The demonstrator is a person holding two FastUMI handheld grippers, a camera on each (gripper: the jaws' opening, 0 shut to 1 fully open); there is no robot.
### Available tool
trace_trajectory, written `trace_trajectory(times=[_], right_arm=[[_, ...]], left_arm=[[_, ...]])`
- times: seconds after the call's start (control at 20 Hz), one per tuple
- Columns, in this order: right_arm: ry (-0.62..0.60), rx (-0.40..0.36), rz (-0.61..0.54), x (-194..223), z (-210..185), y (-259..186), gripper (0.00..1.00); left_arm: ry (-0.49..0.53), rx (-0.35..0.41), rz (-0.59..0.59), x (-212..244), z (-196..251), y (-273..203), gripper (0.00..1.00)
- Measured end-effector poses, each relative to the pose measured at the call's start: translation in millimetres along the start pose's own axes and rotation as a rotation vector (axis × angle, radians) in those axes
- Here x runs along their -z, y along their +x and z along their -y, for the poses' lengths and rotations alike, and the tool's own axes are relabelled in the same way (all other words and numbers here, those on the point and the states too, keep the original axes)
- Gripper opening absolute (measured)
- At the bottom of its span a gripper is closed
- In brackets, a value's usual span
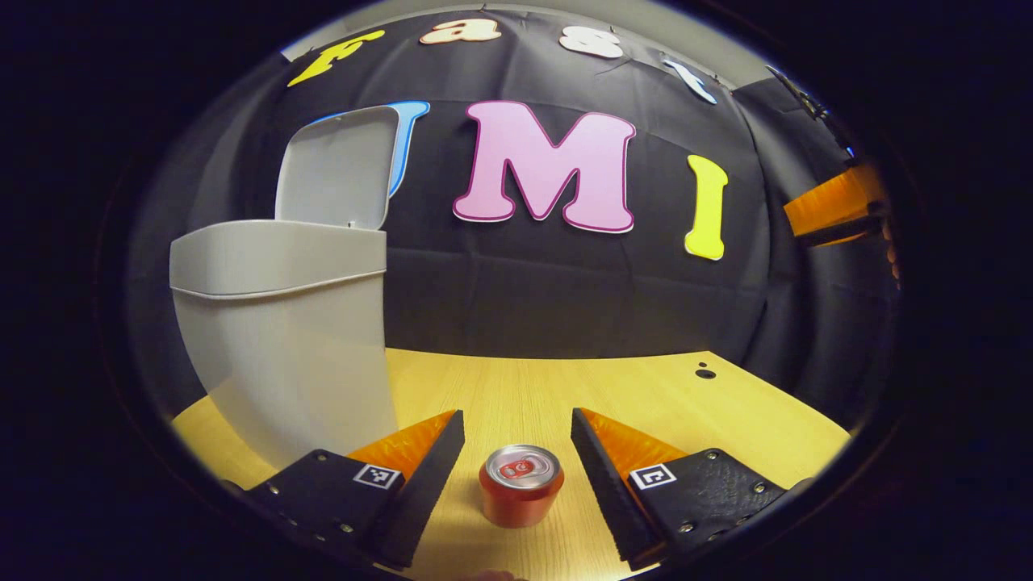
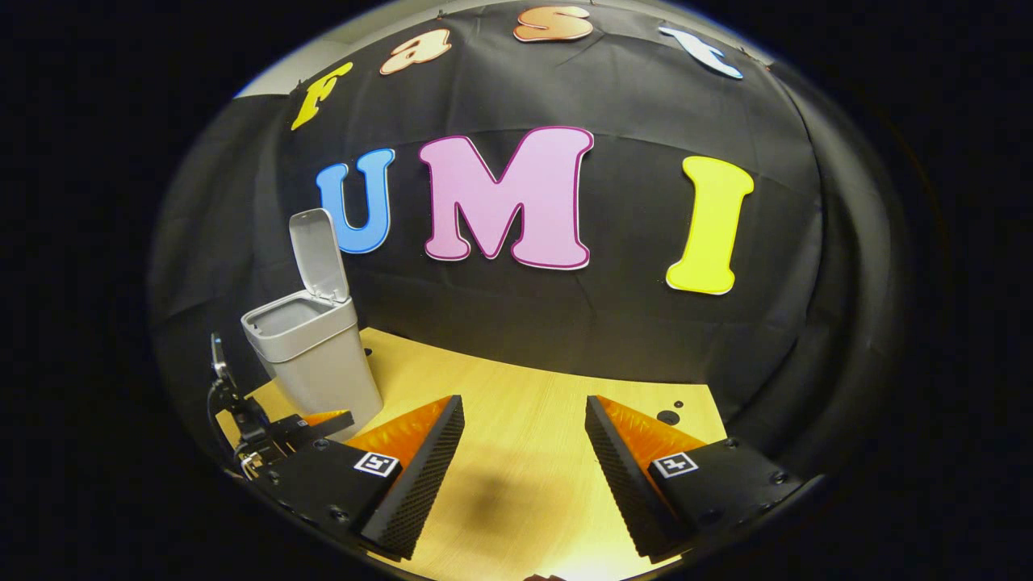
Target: Press the lid of the desktop garbage bin to open it, pick up the crumpled paper on the desktop and throw it into the bin, then pick up the pop can on the desktop and drop it into the bin, and finally close the garbage bin lid.
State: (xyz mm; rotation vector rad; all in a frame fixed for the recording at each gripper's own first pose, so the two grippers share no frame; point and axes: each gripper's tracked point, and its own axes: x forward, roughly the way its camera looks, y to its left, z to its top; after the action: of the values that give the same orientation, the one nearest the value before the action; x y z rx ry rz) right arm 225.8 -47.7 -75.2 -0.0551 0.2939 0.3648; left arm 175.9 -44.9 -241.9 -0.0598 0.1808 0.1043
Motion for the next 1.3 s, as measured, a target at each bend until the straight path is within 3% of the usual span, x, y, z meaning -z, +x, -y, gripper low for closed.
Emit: trace_trajectory(times=[0.65, 1.0, 1.3], right_arm=[[0.009, 0.022, -0.061, 25.2, 21.7, 9.0, 0.98], [0.004, 0.031, -0.085, 29.2, 26.5, 9.2, 0.98], [0.016, 0.03, -0.075, 27.0, 26.2, 7.2, 0.98]], left_arm=[[0.013, 0.015, -0.126, 64.2, 8.1, 40.5, 0.88], [0.028, 0.013, -0.245, 108.2, 0.6, 35.4, 0.89], [0.063, 0.004, -0.255, 97.9, -4.8, 30.7, 0.83]])
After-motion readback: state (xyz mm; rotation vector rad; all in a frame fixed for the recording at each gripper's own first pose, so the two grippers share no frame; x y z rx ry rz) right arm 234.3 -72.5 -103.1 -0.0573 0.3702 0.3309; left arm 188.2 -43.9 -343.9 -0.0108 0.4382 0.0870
